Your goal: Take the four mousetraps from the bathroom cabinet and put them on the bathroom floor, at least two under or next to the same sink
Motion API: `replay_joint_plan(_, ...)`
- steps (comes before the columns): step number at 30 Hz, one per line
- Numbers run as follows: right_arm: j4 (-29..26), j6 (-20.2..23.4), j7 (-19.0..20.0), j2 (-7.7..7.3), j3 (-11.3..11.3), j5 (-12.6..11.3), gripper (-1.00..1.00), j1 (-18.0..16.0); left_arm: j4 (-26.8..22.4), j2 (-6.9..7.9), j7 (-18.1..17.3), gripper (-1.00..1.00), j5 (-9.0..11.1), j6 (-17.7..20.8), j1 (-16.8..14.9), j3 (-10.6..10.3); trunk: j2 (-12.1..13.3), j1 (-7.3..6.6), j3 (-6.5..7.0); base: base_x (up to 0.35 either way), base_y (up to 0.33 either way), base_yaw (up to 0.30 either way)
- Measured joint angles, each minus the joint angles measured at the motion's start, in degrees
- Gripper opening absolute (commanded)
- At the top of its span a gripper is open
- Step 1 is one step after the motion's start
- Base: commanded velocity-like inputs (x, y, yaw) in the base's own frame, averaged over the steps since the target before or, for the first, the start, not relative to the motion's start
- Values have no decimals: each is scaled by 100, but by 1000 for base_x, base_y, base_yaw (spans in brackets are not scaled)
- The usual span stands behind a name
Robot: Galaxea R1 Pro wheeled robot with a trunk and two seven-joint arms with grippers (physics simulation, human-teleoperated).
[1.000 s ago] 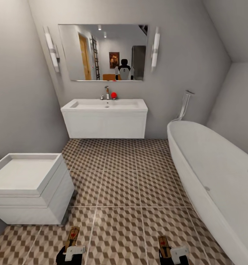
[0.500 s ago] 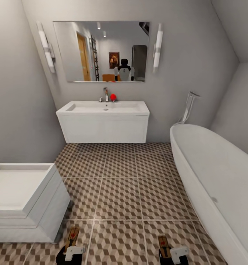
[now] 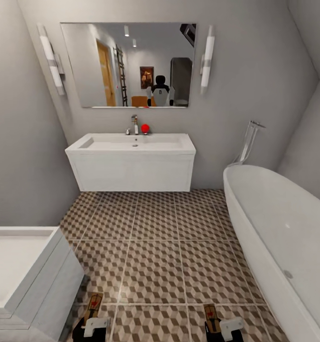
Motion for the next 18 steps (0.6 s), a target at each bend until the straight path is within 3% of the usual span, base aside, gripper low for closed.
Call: replay_joint_plan(18, 0, 0, 0, 0, 0, 0, -100, 0, 0, 0, 0, -100, 0, 0, 0, 0, 0, 0, 0, 343, 0, 0)
